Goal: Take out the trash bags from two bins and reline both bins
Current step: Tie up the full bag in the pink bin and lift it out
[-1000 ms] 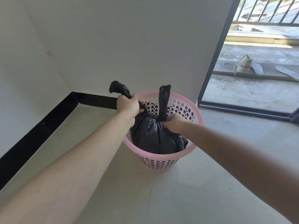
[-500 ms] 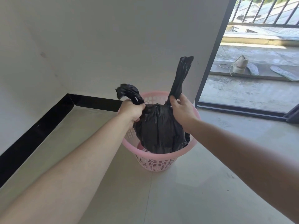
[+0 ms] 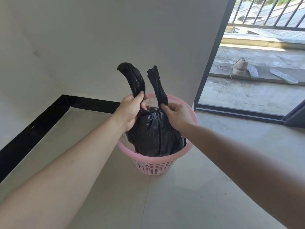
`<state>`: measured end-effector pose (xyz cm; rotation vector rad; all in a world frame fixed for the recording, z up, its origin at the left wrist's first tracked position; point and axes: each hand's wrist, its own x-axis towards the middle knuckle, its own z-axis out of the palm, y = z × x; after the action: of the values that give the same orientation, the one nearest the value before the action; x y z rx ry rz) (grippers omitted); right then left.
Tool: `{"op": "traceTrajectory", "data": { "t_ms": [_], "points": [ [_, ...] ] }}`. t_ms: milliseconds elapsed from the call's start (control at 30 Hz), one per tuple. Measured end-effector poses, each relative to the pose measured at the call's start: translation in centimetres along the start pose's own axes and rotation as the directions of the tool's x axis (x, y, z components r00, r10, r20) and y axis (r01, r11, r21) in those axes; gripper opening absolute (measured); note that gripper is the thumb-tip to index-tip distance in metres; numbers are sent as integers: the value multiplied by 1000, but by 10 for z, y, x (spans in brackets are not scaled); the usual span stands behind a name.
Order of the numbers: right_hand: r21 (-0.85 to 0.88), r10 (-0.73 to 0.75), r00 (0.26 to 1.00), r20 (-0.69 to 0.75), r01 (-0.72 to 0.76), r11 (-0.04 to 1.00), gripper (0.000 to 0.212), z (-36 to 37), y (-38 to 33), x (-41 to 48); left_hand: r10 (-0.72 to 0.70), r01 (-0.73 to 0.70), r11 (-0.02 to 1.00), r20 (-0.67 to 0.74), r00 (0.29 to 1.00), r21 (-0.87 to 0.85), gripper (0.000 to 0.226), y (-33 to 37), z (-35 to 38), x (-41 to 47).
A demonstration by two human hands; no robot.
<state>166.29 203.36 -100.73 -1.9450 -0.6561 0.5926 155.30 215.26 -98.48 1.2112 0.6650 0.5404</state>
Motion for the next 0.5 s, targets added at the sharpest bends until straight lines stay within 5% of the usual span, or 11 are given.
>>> {"op": "traceTrajectory", "data": {
  "t_ms": [167,367,500],
  "points": [
    [-64,-97,994,-55,93,994,31,-9,-2,0,-158,183,926,100,982,-329,29,2,-7,-1],
    [-7,-159,984,-77,159,987,44,-9,-8,6,-32,38,979,33,999,-198,21,5,-19,0],
    [-3,-261,965,-1,261,965,29,-7,-21,3,-95,96,980,17,995,-175,19,7,-26,5]
  ]
}}
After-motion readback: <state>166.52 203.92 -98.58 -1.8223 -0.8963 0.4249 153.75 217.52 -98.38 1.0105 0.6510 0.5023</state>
